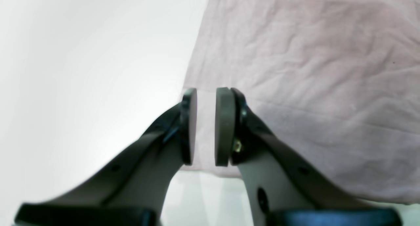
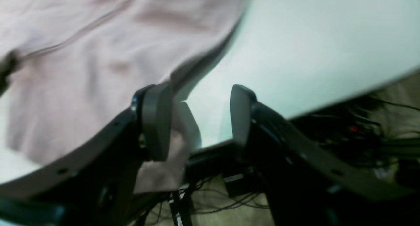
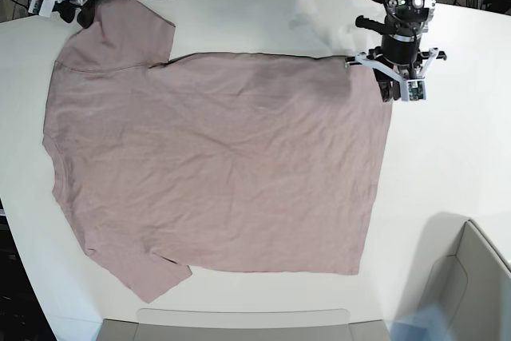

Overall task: Fold the T-shirt properly
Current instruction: 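Lower both grippers onto the shirt's shoulder corners and close them, then pull the gripped shoulder edge toward the arms to straighten the shirt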

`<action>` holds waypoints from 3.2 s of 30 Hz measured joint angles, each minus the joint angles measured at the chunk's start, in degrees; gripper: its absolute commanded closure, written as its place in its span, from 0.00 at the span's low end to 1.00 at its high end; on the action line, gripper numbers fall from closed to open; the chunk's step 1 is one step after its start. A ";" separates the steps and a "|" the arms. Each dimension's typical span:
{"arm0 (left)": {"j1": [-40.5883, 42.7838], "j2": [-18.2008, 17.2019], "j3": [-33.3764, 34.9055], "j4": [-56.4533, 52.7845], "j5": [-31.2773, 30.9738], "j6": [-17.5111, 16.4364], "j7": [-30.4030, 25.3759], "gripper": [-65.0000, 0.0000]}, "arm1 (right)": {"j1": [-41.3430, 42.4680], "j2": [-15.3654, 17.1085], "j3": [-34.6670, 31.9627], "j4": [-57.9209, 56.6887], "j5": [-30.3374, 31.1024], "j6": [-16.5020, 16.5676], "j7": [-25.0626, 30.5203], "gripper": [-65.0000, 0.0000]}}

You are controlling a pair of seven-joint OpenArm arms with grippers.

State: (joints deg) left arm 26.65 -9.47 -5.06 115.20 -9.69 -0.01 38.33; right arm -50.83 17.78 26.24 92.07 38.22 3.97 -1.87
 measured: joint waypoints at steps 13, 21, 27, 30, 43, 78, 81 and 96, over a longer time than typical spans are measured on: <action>1.29 0.00 -0.31 -0.04 0.13 0.04 -0.63 0.82 | 2.47 -0.96 -4.04 1.88 0.61 0.07 -3.04 0.56; 1.79 0.09 -0.31 -1.57 -0.76 0.02 -0.90 0.81 | 1.81 -1.92 -5.68 2.60 0.61 0.57 -2.89 0.56; 1.64 -0.07 -9.79 -9.49 -20.63 0.79 0.09 0.71 | 1.77 -1.57 -5.64 2.60 0.61 0.79 -2.93 0.56; 1.70 -3.93 -12.92 -15.32 -33.44 0.68 2.43 0.72 | 1.77 -1.36 -5.62 2.60 0.63 0.76 -3.23 0.56; -0.92 -9.16 -11.91 -22.82 -50.53 -2.08 1.88 0.71 | 1.77 -1.29 -5.68 2.60 0.63 0.76 -3.26 0.56; 8.44 -8.59 -23.89 -24.30 -46.77 -5.86 3.23 1.00 | -10.40 -1.25 -4.15 15.45 -0.02 0.09 -6.29 1.00; 11.04 -8.68 -26.23 -24.30 -46.42 -5.84 2.82 1.00 | -11.41 -1.31 -3.50 15.76 -0.04 0.31 -6.97 1.00; 12.07 -8.35 -26.43 -15.72 -45.11 -4.20 7.23 1.00 | -5.18 -0.94 -1.05 19.19 -0.04 0.13 -12.98 1.00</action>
State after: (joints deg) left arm 38.72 -17.82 -31.48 99.48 -54.81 -4.21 45.56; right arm -56.01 16.84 25.19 111.26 38.17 4.10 -14.85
